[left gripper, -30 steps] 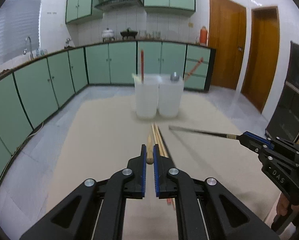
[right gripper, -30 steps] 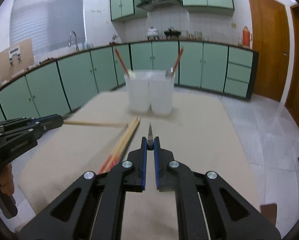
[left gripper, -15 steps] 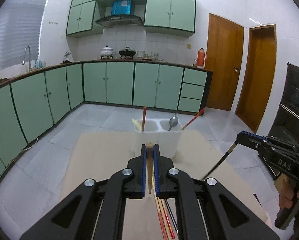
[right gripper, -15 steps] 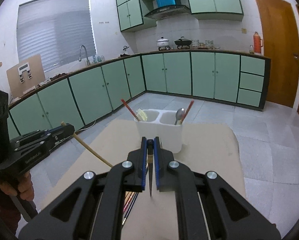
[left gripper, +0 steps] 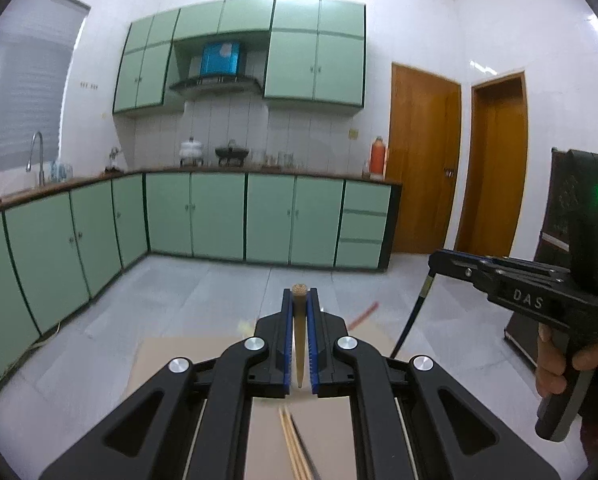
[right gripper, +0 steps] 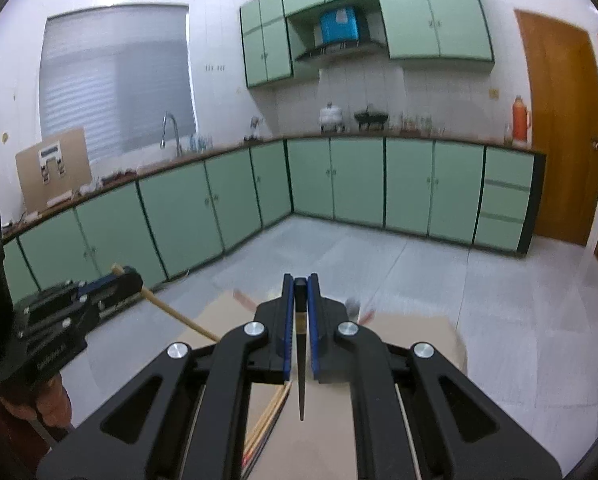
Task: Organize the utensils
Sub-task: 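Lift and carry both chopsticks over the white holder with both grippers, then open both grippers to drop the chopsticks into the holder, then move both grippers back over the remaining chopsticks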
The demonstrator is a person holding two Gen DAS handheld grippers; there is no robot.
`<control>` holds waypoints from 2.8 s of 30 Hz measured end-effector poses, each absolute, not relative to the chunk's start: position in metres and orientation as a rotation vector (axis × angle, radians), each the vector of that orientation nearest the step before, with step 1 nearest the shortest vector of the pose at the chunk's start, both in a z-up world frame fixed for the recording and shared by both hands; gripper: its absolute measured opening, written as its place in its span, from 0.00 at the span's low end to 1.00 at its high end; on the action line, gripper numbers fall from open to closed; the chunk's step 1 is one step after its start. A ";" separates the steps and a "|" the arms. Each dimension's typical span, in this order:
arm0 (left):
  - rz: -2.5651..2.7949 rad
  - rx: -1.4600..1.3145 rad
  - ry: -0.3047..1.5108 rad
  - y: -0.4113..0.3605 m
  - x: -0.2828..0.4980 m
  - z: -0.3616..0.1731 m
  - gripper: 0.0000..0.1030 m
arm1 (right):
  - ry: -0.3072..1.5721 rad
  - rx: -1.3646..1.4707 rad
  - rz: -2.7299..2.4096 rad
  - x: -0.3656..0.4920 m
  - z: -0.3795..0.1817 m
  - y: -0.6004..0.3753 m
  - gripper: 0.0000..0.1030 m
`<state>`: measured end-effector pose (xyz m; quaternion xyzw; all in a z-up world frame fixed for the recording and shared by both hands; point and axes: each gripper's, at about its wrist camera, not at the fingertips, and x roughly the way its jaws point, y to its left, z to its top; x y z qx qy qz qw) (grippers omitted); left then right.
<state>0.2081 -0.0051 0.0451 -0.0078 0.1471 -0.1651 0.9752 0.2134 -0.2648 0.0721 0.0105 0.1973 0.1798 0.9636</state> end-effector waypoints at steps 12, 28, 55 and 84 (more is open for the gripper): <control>-0.294 0.000 0.250 -0.024 0.289 0.068 0.06 | 0.280 -0.010 0.294 0.298 0.104 -0.260 0.05; -0.254 0.025 0.438 -0.029 0.366 0.002 0.06 | 0.459 0.035 0.287 0.375 0.018 -0.245 0.06; -0.171 0.047 0.292 -0.001 0.233 0.004 0.59 | 0.353 -0.027 0.169 0.228 -0.011 -0.246 0.70; -0.108 0.022 0.533 0.025 0.160 -0.128 0.68 | 0.613 -0.032 0.079 0.139 -0.140 -0.213 0.84</control>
